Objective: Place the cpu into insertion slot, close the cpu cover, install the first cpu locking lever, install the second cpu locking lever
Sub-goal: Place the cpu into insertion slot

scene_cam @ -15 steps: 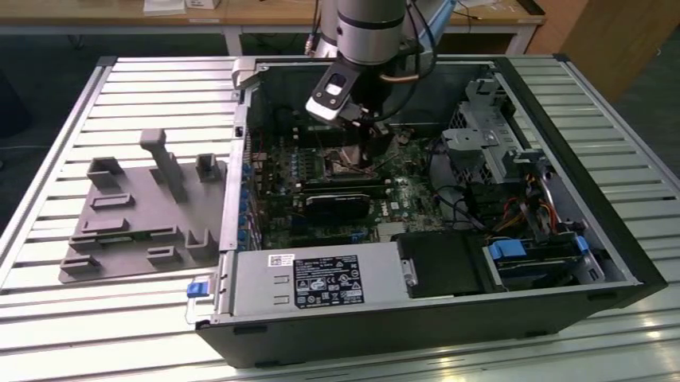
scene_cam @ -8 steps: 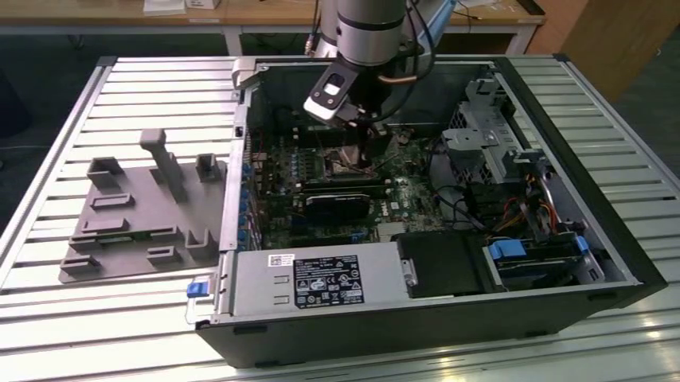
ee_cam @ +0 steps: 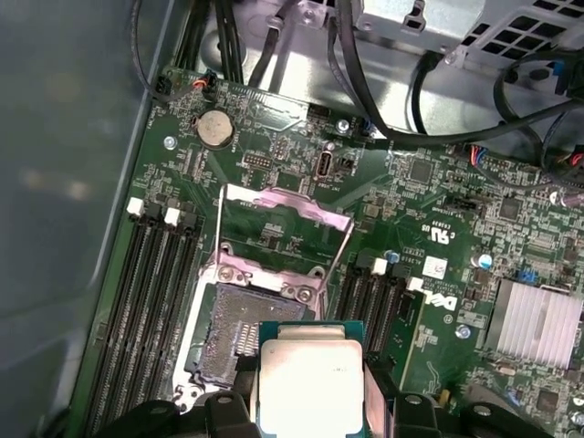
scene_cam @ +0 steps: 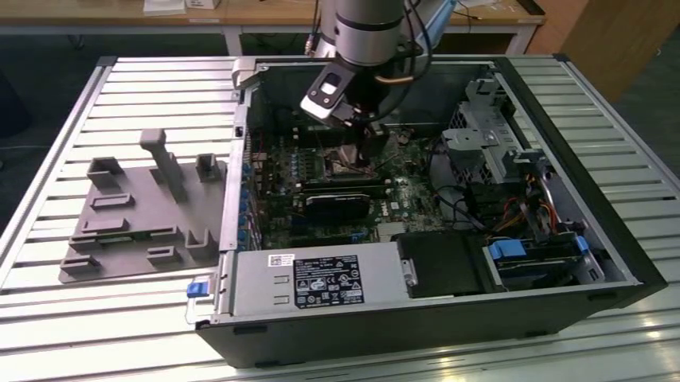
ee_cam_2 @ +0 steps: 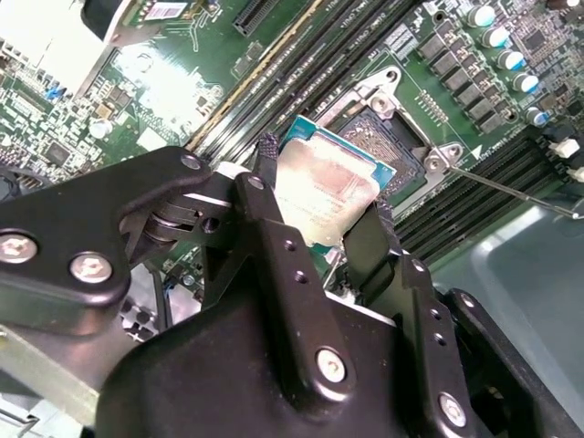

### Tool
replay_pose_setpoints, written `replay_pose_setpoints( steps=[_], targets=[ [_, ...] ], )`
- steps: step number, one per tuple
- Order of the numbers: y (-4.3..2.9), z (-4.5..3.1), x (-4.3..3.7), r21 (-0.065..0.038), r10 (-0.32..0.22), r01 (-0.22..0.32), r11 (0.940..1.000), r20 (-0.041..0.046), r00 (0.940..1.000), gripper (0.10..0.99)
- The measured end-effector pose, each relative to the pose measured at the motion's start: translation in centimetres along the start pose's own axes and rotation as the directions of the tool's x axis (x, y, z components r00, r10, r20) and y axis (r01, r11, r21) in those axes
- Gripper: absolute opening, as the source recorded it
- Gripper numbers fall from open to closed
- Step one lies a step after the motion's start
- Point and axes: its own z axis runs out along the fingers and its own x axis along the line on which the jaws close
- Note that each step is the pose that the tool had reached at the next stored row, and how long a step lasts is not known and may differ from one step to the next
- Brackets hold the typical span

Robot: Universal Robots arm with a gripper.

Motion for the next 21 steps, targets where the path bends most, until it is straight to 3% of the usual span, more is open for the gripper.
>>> replay_pose_setpoints(
  steps=[21],
  targets=[
    [0.06,0.47,1.35,0.001,0.083,-0.083,0.9966,0.0012,0.9966,0.537]
  ],
)
